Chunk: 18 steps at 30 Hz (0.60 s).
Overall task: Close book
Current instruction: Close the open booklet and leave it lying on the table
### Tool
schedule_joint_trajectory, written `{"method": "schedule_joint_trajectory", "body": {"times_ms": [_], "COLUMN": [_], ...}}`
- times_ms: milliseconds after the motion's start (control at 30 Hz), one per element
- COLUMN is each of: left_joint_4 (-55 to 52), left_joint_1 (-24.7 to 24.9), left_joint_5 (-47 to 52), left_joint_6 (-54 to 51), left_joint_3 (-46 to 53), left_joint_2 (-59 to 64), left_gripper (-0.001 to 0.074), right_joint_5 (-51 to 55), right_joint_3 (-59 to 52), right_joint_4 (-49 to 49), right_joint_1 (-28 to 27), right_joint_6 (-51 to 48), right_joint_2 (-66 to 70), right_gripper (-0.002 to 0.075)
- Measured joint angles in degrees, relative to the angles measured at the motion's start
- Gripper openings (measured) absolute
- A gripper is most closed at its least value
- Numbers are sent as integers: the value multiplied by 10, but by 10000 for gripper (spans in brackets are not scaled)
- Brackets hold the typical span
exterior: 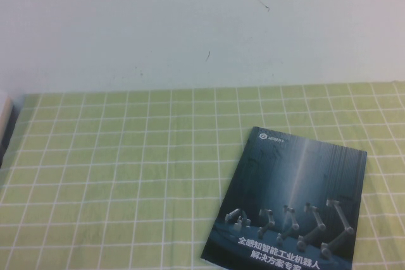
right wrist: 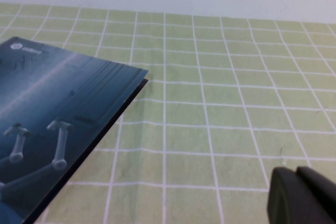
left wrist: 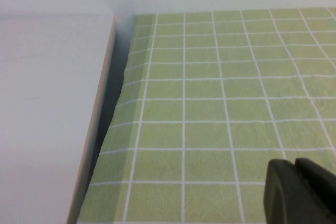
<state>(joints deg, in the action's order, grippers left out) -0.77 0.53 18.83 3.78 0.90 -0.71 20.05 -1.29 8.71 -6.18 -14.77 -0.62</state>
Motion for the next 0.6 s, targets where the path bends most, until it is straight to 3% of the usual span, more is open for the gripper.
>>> {"method": "schedule_joint_trajectory", "body": {"times_ms": [600], "left_joint_4": [0], "left_joint_1": [0], "left_joint_5": [0], "left_joint_6": [0], "left_joint_3": [0], "left_joint_2": [0], "left_gripper": [-4], "right_joint_5": [0], "right_joint_3": [0], "right_joint_4": [1], "right_joint_1": [-14], "right_joint_6": [0], "right_joint_2": [0], "right_gripper": [-3]}}
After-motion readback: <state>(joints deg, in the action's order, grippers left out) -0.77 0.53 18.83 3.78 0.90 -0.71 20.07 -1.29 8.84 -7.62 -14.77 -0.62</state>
